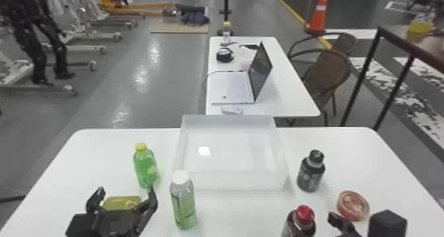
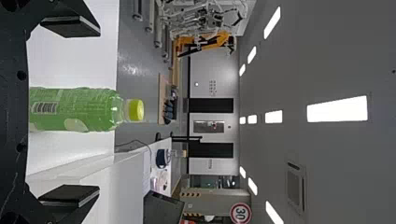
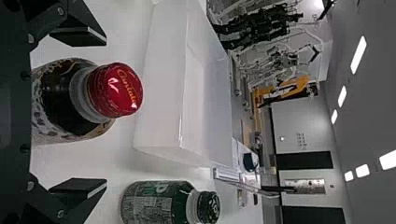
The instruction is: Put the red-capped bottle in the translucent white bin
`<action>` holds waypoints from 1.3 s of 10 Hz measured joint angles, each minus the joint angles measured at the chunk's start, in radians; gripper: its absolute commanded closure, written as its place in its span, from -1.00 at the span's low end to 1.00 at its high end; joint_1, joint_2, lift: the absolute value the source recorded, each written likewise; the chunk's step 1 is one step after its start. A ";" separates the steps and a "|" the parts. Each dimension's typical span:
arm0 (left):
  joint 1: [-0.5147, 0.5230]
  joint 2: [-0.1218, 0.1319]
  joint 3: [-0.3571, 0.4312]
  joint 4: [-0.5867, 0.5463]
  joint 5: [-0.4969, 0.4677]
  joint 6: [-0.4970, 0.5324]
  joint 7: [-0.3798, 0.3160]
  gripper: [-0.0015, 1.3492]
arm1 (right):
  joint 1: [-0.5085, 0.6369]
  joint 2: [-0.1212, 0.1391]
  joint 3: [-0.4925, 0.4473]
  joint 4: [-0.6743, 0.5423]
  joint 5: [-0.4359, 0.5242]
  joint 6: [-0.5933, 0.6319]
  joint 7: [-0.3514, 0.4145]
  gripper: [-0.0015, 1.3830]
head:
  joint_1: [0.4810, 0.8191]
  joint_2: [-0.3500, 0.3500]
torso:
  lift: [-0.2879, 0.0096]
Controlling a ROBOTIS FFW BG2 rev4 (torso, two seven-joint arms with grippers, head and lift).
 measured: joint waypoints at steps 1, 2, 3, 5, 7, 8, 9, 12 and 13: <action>-0.001 0.000 -0.001 0.000 0.000 -0.001 0.000 -0.83 | -0.010 0.000 0.000 0.007 -0.004 0.026 0.004 -0.69 | -0.60 0.00 | 0.26; -0.002 0.000 -0.002 0.002 0.001 -0.002 0.000 -0.83 | -0.022 -0.001 0.000 0.019 -0.012 0.039 0.014 -0.69 | -0.60 0.00 | 0.26; -0.002 0.000 -0.002 0.003 0.002 -0.005 0.000 -0.83 | -0.030 -0.002 0.000 0.033 -0.019 0.046 0.017 -0.68 | -0.60 0.00 | 0.26; -0.003 0.000 -0.003 0.006 0.003 -0.010 0.000 -0.83 | -0.060 -0.003 0.004 0.087 -0.036 0.049 0.058 -0.68 | -0.60 0.00 | 0.26; -0.005 0.000 -0.004 0.011 0.006 -0.019 0.000 -0.83 | -0.102 -0.004 0.015 0.153 -0.041 0.049 0.096 -0.50 | -0.60 0.00 | 0.26; -0.006 0.000 -0.005 0.012 0.007 -0.022 0.000 -0.83 | -0.117 -0.004 0.018 0.177 -0.043 0.046 0.108 -0.09 | -0.60 0.00 | 0.26; -0.007 0.000 -0.005 0.013 0.007 -0.024 0.000 -0.83 | -0.124 -0.006 0.021 0.184 -0.043 0.044 0.110 0.21 | -0.60 0.00 | 0.26; -0.006 -0.002 -0.005 0.014 0.009 -0.024 0.000 -0.83 | -0.125 -0.005 0.022 0.146 -0.050 0.044 0.108 0.20 | -0.60 0.00 | 0.26; -0.006 -0.002 -0.005 0.014 0.009 -0.024 0.000 -0.83 | -0.125 -0.001 0.018 0.121 -0.053 0.047 0.097 0.20 | -0.60 0.00 | 0.26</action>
